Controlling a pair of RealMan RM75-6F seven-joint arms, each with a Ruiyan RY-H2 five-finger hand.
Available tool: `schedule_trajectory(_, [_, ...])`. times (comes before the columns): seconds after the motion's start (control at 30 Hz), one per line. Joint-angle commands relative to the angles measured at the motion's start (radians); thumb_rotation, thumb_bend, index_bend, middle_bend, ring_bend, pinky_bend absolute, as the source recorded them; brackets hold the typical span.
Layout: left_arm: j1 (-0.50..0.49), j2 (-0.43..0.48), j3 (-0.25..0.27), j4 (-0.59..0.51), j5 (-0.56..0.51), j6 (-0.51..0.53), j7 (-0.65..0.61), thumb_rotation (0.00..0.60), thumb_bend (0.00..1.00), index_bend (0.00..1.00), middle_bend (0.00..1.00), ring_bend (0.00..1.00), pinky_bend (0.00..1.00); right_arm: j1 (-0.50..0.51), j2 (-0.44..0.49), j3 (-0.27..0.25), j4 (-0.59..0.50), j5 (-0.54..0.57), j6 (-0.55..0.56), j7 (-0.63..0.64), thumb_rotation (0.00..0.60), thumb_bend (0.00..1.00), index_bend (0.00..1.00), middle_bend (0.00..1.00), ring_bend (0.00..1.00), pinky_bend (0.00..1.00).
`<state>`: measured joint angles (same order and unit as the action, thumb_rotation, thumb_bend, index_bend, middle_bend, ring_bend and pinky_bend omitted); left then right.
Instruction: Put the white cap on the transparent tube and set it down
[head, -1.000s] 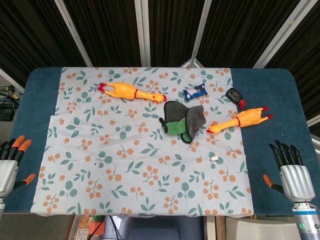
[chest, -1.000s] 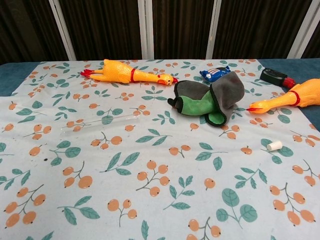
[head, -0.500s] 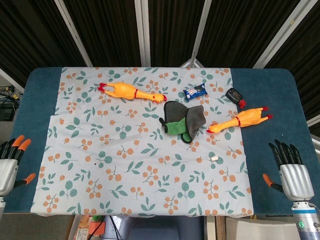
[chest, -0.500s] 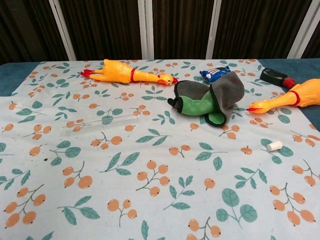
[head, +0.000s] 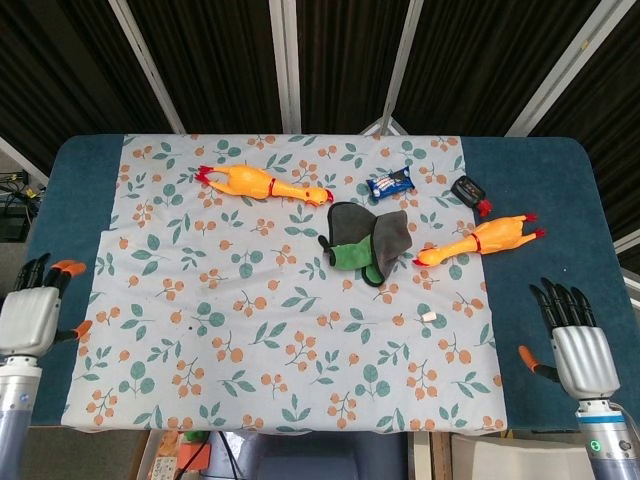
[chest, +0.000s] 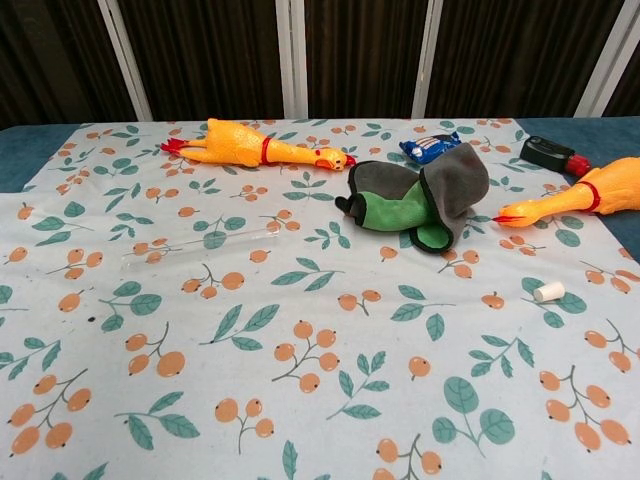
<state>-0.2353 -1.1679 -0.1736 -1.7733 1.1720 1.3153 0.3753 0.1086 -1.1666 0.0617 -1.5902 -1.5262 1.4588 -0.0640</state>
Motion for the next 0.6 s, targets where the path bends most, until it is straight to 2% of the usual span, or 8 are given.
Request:
schedule_trajectory(0.03, [-0.112,-0.09,-0.09,-0.02,-0.173,-0.064,0.143,0.6,0.24,0.29,0.27,0.0,0.0,0.003,-0.006,0.002,0.003,0.008,-0.007,0.003,0.6,0.31,0.0,0.0,0.0,0.0])
schedule_trajectory(0.2, [-0.241,-0.207,-0.151,0.033,-0.33,-0.083,0.297,0.6,0.31,0.36,0.33,0.0,0.0,0.006,-0.012,0.008,0.005,0.026,-0.016,0.014,0.6,0.31,0.0,0.0,0.0,0.0])
schedule_trajectory(0.4, [-0.363,-0.332,-0.189,0.118,-0.464,-0.085,0.416,0.6,0.35,0.39,0.37,0.01,0.0,0.009,-0.016,0.014,0.011,0.045,-0.028,0.029,0.6,0.31,0.0,0.0,0.0,0.0])
schedule_trajectory(0.6, [-0.452,-0.445,-0.207,0.206,-0.558,-0.072,0.48,0.6,0.36,0.4,0.42,0.03,0.0,0.009,-0.015,0.018,0.012,0.054,-0.03,0.045,0.6,0.31,0.0,0.0,0.0,0.0])
